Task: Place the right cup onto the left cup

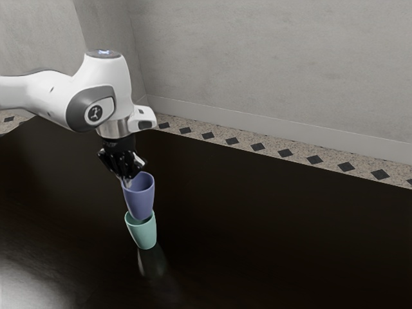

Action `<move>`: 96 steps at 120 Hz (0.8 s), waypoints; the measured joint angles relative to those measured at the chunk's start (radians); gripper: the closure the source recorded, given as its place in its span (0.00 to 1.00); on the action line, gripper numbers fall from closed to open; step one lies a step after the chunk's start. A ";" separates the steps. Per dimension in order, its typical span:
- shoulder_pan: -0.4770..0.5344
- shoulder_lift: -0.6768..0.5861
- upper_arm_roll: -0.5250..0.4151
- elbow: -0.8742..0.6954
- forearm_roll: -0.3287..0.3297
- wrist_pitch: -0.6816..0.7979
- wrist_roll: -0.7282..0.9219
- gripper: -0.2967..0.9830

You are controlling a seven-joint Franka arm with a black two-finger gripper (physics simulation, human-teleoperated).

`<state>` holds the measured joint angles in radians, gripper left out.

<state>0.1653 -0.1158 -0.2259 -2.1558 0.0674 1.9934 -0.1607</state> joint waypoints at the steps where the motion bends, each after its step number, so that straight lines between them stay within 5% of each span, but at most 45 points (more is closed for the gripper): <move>1: 0.001 0.000 0.000 -0.001 0.000 0.001 0.000 0.85; 75: 0.006 0.044 0.014 -0.001 0.004 0.031 -0.019 0.84; 96: 0.003 0.049 0.012 -0.001 -0.007 0.023 -0.023 0.57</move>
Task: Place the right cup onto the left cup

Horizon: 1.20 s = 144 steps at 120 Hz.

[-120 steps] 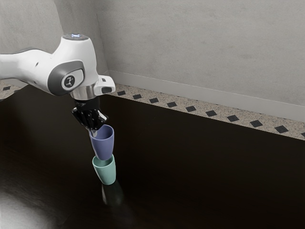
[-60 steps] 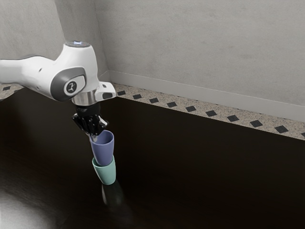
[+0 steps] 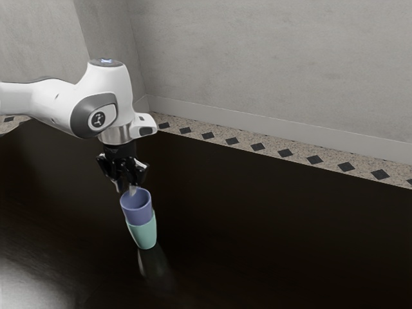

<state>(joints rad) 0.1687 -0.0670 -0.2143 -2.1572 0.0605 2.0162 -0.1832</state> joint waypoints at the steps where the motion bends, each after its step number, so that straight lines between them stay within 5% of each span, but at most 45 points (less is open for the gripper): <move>1: 0.000 0.000 0.000 0.000 -0.001 0.000 0.000 0.56; 20: 0.000 -0.009 0.000 0.002 -0.008 -0.010 -0.004 0.39; 45: -0.041 -0.021 0.029 0.036 -0.011 -0.047 -0.007 0.29; 98: -0.341 0.005 0.337 0.241 -0.011 -0.194 0.044 0.24; 144: -0.410 0.044 0.484 0.411 -0.004 -0.300 0.179 0.23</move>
<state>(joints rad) -0.2415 -0.0226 0.2696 -1.7457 0.0562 1.7160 -0.0042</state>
